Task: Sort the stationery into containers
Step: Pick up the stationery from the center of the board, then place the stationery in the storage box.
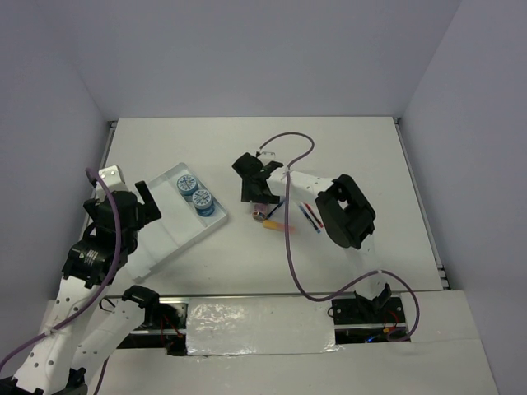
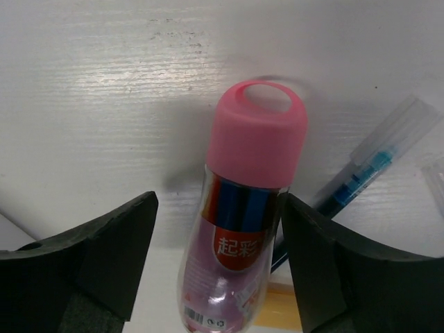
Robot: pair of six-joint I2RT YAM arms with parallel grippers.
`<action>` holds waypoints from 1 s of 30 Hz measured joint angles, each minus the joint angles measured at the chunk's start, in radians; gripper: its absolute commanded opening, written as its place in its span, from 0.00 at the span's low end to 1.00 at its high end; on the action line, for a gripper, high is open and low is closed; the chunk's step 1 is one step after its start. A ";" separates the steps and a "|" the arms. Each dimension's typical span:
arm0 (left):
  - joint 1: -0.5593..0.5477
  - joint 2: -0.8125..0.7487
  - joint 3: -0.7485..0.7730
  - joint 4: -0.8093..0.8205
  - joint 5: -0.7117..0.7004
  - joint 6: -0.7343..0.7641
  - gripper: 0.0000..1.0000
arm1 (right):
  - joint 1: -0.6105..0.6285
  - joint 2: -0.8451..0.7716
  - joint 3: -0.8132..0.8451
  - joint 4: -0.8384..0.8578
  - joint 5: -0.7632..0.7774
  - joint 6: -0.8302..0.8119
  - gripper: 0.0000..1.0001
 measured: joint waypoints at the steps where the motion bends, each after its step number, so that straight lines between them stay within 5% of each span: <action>1: 0.000 0.000 0.000 0.000 0.000 0.000 0.99 | 0.000 0.007 0.000 0.003 -0.005 0.000 0.73; 2: 0.000 0.000 0.000 0.000 0.000 0.000 0.99 | 0.001 0.014 0.000 0.006 -0.010 -0.002 0.60; 5: 0.000 -0.001 0.000 0.000 0.000 0.000 0.99 | 0.002 0.030 -0.002 0.020 -0.021 -0.005 0.42; 10: 0.000 -0.002 0.000 0.000 0.000 0.000 0.99 | 0.004 -0.017 -0.088 0.134 -0.052 -0.019 0.24; 21: 0.000 -0.014 0.000 0.000 -0.001 0.000 0.99 | 0.105 -0.259 -0.181 0.372 -0.224 -0.213 0.25; 30: 0.000 -0.025 0.000 -0.001 -0.015 -0.002 0.99 | 0.214 -0.016 0.328 0.378 -0.422 -0.463 0.30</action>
